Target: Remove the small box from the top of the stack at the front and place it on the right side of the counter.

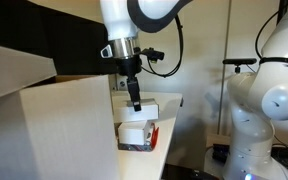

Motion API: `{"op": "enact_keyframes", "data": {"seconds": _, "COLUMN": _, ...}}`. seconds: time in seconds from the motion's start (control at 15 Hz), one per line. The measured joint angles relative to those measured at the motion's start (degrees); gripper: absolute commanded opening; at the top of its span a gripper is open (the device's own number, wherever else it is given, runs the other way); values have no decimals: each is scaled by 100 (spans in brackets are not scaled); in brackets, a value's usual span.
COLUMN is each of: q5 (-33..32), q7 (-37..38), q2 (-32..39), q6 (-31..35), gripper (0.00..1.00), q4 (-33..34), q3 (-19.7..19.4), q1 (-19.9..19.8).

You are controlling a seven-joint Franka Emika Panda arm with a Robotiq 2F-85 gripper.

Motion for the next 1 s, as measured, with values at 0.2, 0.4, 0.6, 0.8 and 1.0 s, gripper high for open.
{"op": "enact_keyframes", "data": {"seconds": 0.2, "q5": 144, "q7": -164, "q2": 26, "q6": -5, "gripper": 100, "q4": -80, "q3": -50, "q1": 28}}
{"op": "enact_keyframes", "data": {"seconds": 0.4, "q5": 350, "q7": -411, "q2": 70, "q6": -6, "gripper": 73, "q4": -158, "q3": -70, "q1": 41}}
{"op": "enact_keyframes", "data": {"seconds": 0.6, "q5": 425, "q7": -614, "q2": 121, "q6": -15, "gripper": 61, "q4": -152, "q3": -74, "q1": 54}}
{"op": "enact_keyframes", "data": {"seconds": 0.8, "q5": 425, "q7": -688, "q2": 129, "q6": -23, "gripper": 60, "q4": -133, "q3": -88, "q1": 53}}
{"op": "enact_keyframes", "data": {"seconds": 1.0, "q5": 424, "q7": -716, "q2": 132, "q6": -23, "gripper": 60, "q4": -68, "q3": -184, "q1": 28}}
